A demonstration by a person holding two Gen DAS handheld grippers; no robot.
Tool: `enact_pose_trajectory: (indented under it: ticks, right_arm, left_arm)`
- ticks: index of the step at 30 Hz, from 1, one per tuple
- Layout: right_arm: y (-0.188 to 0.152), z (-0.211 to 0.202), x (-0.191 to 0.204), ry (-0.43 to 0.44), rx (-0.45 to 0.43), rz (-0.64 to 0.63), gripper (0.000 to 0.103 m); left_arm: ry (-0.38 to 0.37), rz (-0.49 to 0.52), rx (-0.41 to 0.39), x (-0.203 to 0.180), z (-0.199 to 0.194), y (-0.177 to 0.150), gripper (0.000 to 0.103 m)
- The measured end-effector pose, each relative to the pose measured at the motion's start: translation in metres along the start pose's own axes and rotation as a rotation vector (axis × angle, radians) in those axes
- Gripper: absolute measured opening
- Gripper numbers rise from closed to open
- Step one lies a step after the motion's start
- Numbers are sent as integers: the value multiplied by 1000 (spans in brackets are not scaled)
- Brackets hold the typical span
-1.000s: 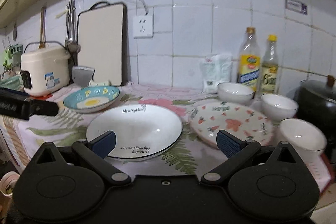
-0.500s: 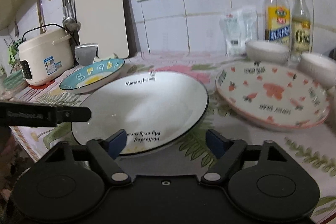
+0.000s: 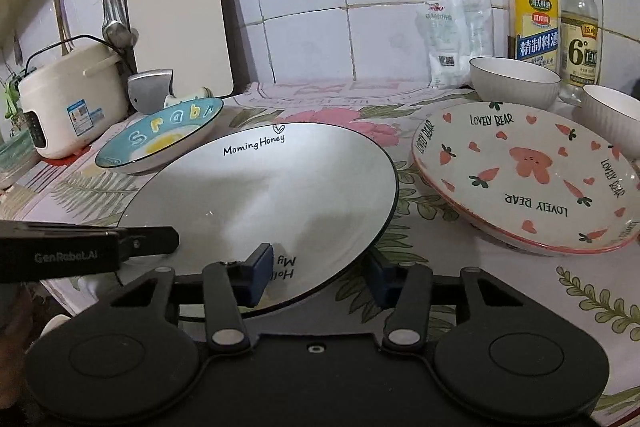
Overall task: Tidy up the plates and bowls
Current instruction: 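Grasp the rim of the white Morning Honey plate with the left gripper, then carry the white plate toward the blue egg plate and release it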
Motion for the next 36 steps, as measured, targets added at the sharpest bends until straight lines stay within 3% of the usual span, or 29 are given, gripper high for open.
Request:
enact_pose_trajectory:
  ticks: [10, 20, 29, 36]
  right_arm:
    - [-2, -6, -3, -6, -41, 22, 41]
    - [43, -8, -3, -9, -67, 24, 41]
    - [107, 31, -21, -19, -70, 6, 41]
    - [144, 79, -39, -34, -10, -7, 41]
  left_arm:
    - [16, 44, -40, -5, -12, -2, 29]
    - [2, 32, -60, -7, -16, 47, 29]
    - [-9, 4, -61, -4, 30, 111, 29]
    - [-14, -59, -15, 4, 83, 140, 29]
Point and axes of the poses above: each gripper's, at about its wrist camera, not at the fingertips, and z roughly the way its jaws point, x to its left, y to its top, the point moved 2 cm from there along z, roughly the way its jaws point, and after that the axes turned 1 degree about -y, right-handed, at the moved point
